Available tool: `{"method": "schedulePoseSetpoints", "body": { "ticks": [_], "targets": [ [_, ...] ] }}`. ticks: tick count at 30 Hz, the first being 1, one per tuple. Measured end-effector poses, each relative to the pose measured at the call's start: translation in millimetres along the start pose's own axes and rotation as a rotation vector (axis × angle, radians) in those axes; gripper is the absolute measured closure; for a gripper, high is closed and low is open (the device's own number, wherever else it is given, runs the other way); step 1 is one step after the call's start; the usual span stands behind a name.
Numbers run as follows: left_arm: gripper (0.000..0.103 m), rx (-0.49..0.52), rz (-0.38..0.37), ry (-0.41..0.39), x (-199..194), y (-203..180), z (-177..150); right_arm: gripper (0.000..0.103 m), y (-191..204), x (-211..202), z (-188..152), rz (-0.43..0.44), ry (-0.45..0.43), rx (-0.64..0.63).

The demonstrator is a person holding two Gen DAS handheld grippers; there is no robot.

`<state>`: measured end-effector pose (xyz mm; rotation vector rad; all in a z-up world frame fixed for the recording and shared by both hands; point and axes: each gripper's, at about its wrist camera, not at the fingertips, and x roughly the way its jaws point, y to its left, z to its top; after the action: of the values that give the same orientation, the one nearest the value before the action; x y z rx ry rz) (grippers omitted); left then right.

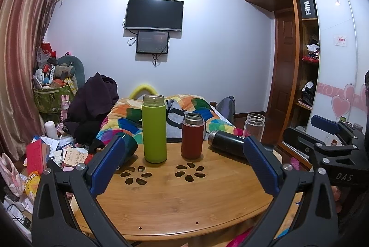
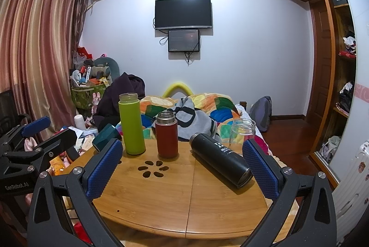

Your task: Flip cup upside down

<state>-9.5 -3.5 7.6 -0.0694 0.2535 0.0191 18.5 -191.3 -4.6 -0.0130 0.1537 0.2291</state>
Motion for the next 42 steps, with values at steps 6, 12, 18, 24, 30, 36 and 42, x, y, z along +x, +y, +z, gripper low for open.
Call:
{"method": "schedulePoseSetpoints", "body": {
  "ticks": [6, 12, 18, 24, 30, 36, 42],
  "targets": [
    [0.000, -0.002, 0.001, -0.001, 0.2, 1.0, -0.4, 0.000, -0.6, -0.2, -0.8, 0.001, -0.003, -0.001],
    [0.000, 0.000, 0.004, -0.002, 0.2, 1.6, -1.1, 0.000, -0.1, -1.8, -1.5, 0.001, -0.003, 0.000],
    [0.000, 0.000, 0.006, -0.004, -0.1, 1.7, -1.4, 0.000, -0.2, -0.7, -0.9, 0.001, -0.006, 0.002],
    [0.000, 0.000, 0.010, -0.006, 0.0, 1.5, -1.4, 0.000, -0.3, -1.9, -1.5, 0.001, -0.007, 0.001],
    [0.000, 0.000, 0.010, -0.006, 0.2, 1.5, -1.5, 0.000, -1.7, -5.5, 3.1, 0.003, -0.010, 0.000],
    [0.000, -0.001, 0.012, -0.008, -0.6, 1.5, -1.7, 0.000, -1.7, -5.6, 3.3, 0.002, -0.011, 0.001],
    [0.000, -0.001, 0.015, -0.009, -1.0, 1.9, -1.6, 0.000, -1.8, -5.7, 2.9, 0.003, -0.010, 0.001]
  ]
}}
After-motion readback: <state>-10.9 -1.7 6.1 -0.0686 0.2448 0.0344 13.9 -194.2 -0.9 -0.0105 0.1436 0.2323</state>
